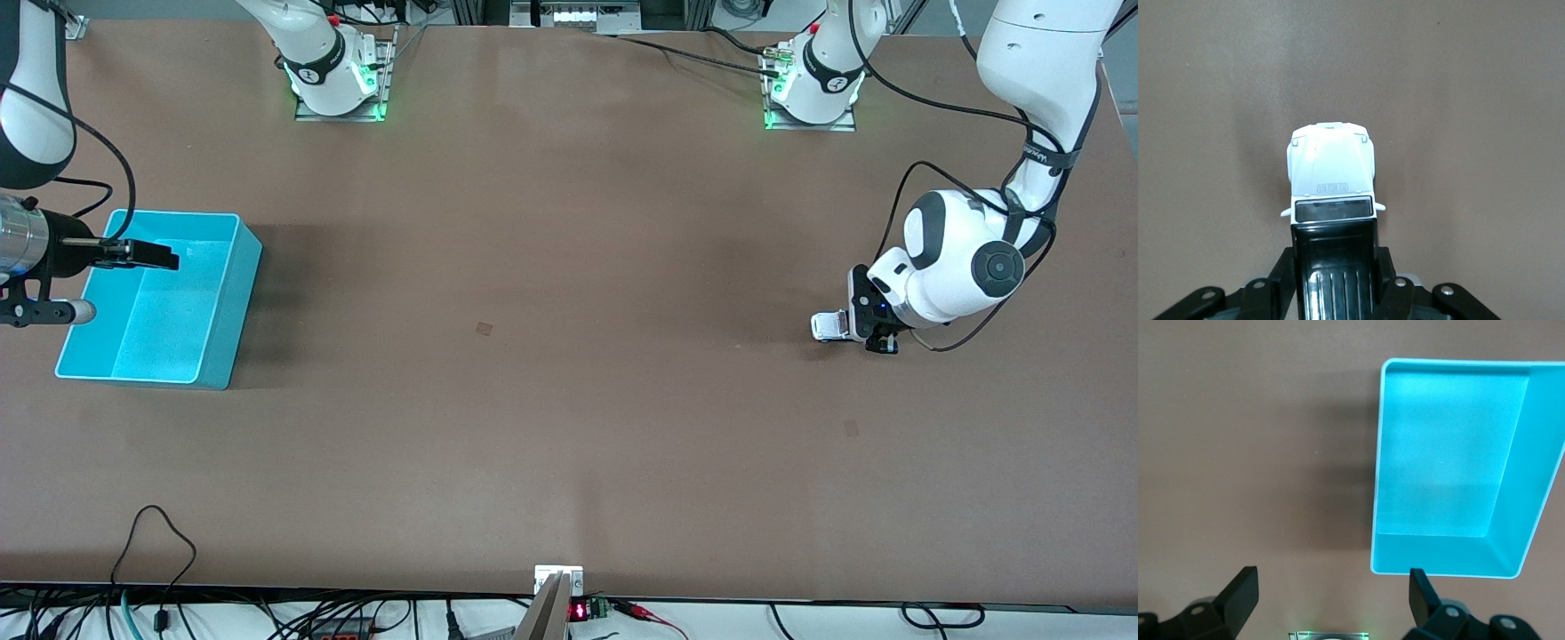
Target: Wind and store white jeep toy
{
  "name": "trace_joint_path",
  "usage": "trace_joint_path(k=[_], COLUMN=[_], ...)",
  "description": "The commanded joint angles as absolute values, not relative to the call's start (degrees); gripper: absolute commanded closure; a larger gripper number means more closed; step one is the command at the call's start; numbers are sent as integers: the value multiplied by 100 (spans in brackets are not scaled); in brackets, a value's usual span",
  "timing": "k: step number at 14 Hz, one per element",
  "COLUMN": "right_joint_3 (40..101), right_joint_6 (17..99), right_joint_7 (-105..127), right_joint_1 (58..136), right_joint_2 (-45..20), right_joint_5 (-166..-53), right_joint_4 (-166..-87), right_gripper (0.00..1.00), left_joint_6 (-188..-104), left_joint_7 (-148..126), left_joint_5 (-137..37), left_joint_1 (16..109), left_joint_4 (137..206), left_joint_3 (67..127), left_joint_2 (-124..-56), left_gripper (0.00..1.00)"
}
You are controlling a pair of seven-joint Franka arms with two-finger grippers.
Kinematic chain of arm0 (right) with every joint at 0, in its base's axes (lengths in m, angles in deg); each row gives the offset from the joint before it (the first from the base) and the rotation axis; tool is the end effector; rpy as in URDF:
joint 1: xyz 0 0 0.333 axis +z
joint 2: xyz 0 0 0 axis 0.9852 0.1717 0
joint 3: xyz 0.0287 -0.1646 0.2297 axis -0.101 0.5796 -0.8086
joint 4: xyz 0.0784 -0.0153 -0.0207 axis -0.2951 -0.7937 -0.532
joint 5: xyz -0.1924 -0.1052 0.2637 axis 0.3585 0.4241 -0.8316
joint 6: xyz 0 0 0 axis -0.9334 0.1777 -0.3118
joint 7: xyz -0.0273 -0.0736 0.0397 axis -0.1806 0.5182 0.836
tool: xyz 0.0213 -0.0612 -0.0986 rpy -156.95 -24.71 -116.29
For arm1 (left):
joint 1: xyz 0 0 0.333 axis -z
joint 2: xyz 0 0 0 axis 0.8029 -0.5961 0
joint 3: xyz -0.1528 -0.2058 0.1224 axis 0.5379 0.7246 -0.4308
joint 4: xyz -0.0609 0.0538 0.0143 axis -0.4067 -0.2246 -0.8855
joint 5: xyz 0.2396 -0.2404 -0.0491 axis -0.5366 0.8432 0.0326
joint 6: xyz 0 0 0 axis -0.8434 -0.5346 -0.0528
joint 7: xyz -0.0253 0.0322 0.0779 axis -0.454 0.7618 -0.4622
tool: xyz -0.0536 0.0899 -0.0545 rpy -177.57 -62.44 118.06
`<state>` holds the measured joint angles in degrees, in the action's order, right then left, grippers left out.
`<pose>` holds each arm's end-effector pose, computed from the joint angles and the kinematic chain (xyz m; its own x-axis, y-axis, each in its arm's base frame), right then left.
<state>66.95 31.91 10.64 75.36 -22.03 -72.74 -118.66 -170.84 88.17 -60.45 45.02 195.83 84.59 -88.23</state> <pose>0.5416 -0.0641 0.4478 0.9639 -0.0338 -0.2640 -0.0396 -0.9991 -0.0168 0.5129 0.0231 0.1974 -0.0104 -0.9994 0.0345 -0.9946 0.0139 0.1028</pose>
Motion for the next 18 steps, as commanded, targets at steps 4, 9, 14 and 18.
trace_joint_path(k=[4,9,14,18], right_joint_3=[6666,6666,6666,6657], right_joint_6=[3199,3374,3559,3603], right_joint_7=[1052,1025,1025,1017], right_joint_1=[7423,7414,7458,7501], right_joint_2=[-2074,-2030,-1986,-1907], right_joint_5=[-7235,-7138,-7121,-7112], right_joint_4=[-11819,-11802,-11802,-11802], right_gripper=[0,0,0,0], left_joint_6=[-17103,-17121,-17121,-17121], left_joint_7=[9042,9033,9033,9042], left_joint_5=[-5900,-5926,-5987,-5996], left_joint_1=[4436,4445,4445,4445], left_joint_4=[19632,19588,19553,19553], left_joint_3=[8513,8504,8513,8513], left_joint_2=[-8891,-8961,-8970,-8979], left_gripper=[66,71,77,77])
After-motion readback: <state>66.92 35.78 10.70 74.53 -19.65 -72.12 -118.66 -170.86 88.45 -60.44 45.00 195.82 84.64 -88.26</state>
